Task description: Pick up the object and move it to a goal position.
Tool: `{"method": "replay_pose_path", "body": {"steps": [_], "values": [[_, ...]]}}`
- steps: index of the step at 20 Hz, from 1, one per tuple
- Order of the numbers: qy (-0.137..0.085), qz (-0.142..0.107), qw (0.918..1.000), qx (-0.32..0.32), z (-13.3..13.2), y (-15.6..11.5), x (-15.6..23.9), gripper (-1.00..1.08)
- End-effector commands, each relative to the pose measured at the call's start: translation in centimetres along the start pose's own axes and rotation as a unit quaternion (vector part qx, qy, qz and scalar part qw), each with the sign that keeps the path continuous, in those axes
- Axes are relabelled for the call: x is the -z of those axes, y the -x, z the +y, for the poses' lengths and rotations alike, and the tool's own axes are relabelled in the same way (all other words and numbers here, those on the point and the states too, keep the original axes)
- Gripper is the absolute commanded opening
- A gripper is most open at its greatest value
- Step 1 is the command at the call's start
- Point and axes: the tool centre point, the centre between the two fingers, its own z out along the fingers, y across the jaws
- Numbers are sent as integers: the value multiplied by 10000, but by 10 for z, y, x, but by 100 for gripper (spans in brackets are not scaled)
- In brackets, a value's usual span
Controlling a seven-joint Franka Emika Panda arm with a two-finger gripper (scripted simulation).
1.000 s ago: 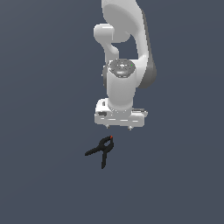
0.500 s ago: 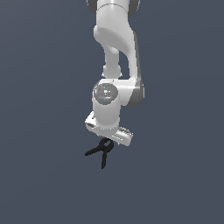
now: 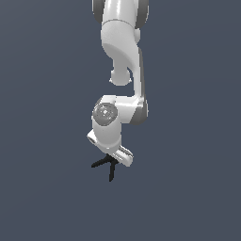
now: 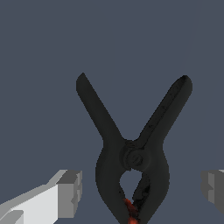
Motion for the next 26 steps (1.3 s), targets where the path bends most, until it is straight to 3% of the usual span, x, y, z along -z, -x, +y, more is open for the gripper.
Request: {"method": "replay_pose_path", "body": {"steps": [1,22,23,26], "values": [[5,1,10000,-91,1,-3,-3,100],[7,0,9999,-109,2,-3,-54,100],[7,0,9999,-109,2,-3,-54,-100],[7,0,9999,-109,2,-3,-54,-100]]}}
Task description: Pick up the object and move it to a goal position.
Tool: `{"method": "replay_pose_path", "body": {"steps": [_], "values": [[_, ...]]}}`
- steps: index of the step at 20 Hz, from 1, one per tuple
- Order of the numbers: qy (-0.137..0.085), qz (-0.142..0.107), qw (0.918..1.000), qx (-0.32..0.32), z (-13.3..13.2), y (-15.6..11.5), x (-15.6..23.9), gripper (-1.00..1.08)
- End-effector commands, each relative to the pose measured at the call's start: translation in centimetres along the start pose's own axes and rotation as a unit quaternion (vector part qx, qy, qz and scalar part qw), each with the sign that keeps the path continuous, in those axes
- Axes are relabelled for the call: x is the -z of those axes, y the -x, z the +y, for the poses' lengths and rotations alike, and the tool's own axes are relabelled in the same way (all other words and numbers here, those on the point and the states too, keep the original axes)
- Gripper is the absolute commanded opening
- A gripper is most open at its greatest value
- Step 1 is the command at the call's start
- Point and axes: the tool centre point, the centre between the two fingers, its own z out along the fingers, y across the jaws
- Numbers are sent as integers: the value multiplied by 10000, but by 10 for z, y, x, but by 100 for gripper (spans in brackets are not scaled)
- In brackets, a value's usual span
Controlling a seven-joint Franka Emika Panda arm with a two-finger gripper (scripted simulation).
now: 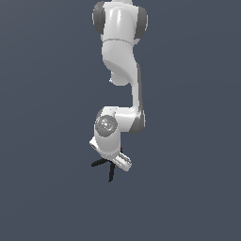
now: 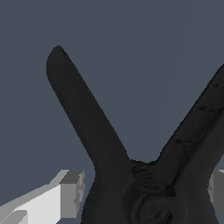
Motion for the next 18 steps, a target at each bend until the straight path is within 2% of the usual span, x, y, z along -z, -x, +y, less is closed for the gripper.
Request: {"method": "replay_pose_path", "body": {"steps": [1,18], "values": [[5,-3,10000,-3,1,0,-1,-100],[-1,2,10000,0,6,11,15,-100]]}}
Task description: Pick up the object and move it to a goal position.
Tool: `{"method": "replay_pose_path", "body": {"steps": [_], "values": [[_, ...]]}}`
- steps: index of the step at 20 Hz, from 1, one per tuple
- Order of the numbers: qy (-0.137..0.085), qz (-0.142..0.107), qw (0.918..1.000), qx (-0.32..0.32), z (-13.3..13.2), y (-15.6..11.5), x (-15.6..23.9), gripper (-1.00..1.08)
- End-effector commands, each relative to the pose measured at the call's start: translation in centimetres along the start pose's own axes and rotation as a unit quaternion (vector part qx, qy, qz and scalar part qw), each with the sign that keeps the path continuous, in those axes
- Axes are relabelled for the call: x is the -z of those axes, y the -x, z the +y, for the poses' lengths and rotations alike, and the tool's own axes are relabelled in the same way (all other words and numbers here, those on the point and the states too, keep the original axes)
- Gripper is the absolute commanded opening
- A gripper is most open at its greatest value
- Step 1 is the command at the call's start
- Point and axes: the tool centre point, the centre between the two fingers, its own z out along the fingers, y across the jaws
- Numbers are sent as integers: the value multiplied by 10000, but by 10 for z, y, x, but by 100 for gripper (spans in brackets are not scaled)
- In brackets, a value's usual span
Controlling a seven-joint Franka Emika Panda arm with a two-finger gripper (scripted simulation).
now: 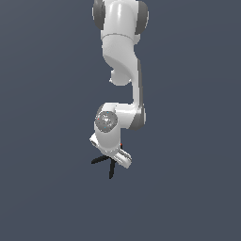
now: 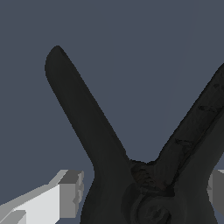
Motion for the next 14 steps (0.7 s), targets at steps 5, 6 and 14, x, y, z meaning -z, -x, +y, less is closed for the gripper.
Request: {"method": "replay_pose_path", "body": {"steps": [5,6,14], "values": [[-10,9,10000,0,8,16,23,-100],[-10,9,10000,0,10,19,27,-100],[-11,7,10000,0,30,55,74,-100]]}}
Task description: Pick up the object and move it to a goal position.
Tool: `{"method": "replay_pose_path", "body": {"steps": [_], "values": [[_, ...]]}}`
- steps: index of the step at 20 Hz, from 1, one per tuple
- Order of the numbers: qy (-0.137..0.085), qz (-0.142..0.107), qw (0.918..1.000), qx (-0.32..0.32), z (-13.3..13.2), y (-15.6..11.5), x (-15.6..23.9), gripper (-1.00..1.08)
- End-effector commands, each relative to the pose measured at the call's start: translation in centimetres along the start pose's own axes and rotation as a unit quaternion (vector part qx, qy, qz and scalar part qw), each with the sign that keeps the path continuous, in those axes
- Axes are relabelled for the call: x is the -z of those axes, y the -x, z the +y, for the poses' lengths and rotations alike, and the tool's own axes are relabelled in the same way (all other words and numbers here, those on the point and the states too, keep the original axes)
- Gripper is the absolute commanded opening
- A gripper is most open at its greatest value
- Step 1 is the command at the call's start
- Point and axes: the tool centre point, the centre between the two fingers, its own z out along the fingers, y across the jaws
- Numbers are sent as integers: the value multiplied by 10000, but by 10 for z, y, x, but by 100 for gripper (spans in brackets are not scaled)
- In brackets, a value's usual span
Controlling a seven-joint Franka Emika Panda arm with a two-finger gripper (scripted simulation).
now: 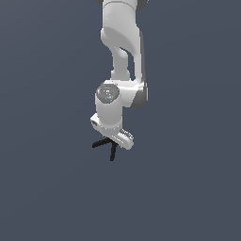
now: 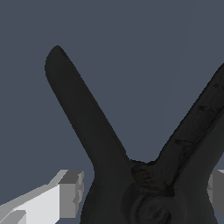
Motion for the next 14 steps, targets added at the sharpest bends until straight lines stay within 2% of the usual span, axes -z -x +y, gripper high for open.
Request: {"method": "replay_pose_path", "body": {"steps": [1,14], "values": [[-11,7,10000,0,6,12,17,-100],[-10,4,10000,0,41,75,101,-100]]}}
